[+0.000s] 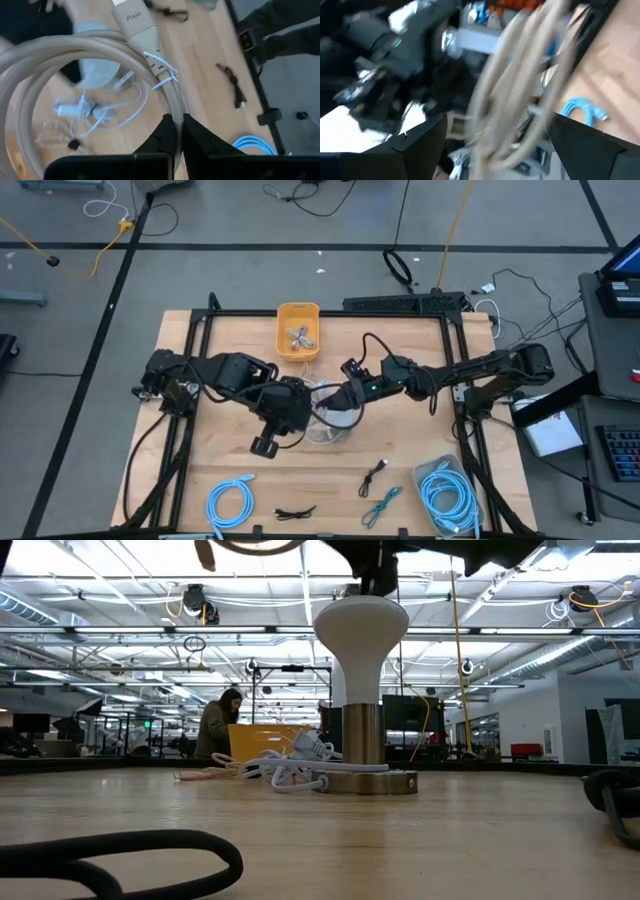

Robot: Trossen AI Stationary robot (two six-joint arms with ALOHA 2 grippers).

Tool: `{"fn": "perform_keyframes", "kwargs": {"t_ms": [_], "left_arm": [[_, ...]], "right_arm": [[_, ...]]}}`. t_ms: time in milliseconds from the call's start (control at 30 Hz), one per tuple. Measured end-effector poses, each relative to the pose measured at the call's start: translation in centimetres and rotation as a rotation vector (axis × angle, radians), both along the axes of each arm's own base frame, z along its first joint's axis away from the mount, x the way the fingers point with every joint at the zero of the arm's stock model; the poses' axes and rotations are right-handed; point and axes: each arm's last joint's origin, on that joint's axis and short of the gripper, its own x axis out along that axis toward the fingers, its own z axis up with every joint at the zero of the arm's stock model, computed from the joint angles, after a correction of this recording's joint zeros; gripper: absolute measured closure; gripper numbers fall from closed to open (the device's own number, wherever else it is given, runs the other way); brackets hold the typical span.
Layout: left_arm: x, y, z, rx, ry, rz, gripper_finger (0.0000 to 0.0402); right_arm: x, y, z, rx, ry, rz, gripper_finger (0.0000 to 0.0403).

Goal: Pick & Place USB Port
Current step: Put the brown HDMI cable into the gray bin

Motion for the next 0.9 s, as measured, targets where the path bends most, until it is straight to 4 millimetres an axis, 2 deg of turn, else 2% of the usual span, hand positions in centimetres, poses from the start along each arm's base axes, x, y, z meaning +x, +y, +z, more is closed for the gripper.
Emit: {"fn": "perform_keyframes", "kwargs": {"t_ms": [200,367,500,800,900], "left_arm": [[0.26,0.31,0.14,-0.032,-0.015,-0.004,0.0391],[0.25,0.28,0.12,-0.033,-0.015,-0.013,0.0391],[0.25,0.31,0.14,-0.035,-0.015,-0.014,0.0391],[0.28,0.36,0.11,-0.029,-0.016,-0.011,0.0391],[0.38,0.37,0.15,-0.011,-0.031,0.001,0.039]], "right_arm": [[0.05,-0.19,0.02,-0.014,-0.008,-0.053,0.0074],[0.05,-0.25,0.01,-0.016,-0.008,-0.06,0.0114],[0.07,-0.3,0.01,-0.018,-0.008,-0.081,0.0168],[0.07,-0.27,0.04,-0.026,-0.013,-0.081,0.0326],[0.07,-0.29,0.0,-0.045,-0.015,-0.086,0.0364]]}}
